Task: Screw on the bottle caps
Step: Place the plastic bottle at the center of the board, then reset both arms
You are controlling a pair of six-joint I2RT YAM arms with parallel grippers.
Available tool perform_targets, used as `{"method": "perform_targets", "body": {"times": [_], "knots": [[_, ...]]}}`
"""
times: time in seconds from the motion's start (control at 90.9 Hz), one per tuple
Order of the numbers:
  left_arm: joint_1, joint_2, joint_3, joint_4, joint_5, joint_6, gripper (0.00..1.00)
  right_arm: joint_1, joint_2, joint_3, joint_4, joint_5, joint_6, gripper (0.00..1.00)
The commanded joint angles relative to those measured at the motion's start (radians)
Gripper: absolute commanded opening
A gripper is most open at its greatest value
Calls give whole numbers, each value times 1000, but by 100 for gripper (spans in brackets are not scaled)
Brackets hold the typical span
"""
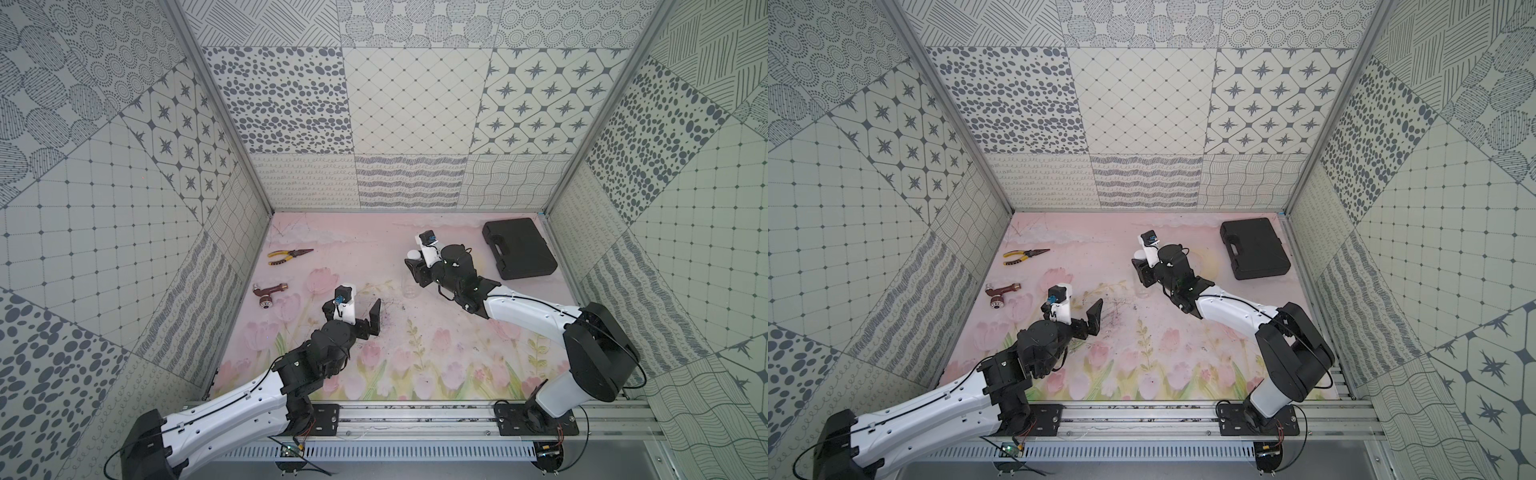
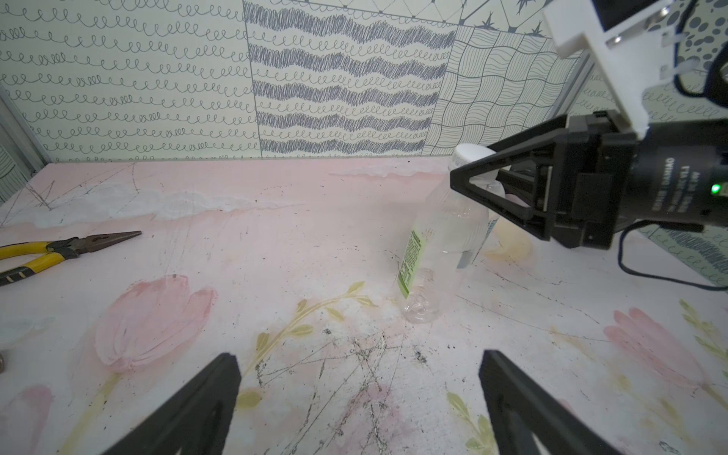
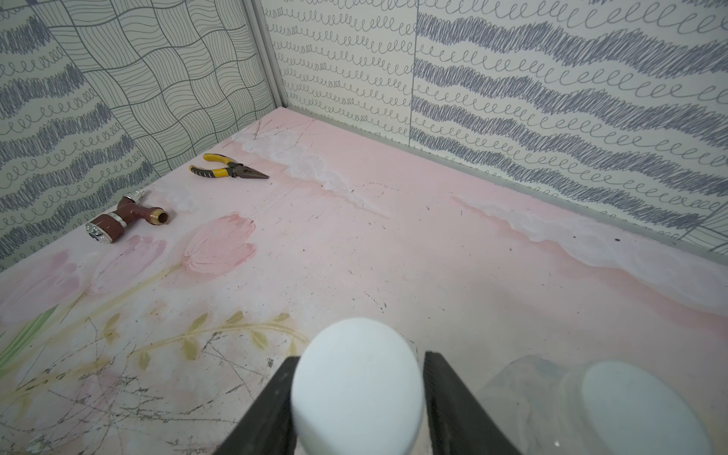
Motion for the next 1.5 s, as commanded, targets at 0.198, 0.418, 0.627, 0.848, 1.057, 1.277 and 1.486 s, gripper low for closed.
{"method": "perform_targets", "body": {"times": [0.198, 0.418, 0.627, 0.848, 1.057, 1.277, 1.486], "knots": [[10, -15, -3, 0, -27, 16, 100, -6, -13, 14, 6, 19, -31, 65], [10, -28, -1, -4, -27, 22, 100, -22, -46, 67, -89, -14, -73, 72], [12, -26, 15, 6, -8, 62, 100, -43, -77, 143, -215, -61, -91, 80], [20, 0, 79, -32, -33, 95, 100, -52, -129, 205, -323, -92, -100, 97], [68, 49, 196, -146, -26, 97, 100, -66, -251, 203, -389, -38, -65, 97], [134, 62, 296, -239, -10, 89, 100, -78, -434, 140, -447, 50, -71, 97], [150, 85, 323, -200, -118, 208, 100, -94, -620, 62, -521, 246, -117, 97]]}}
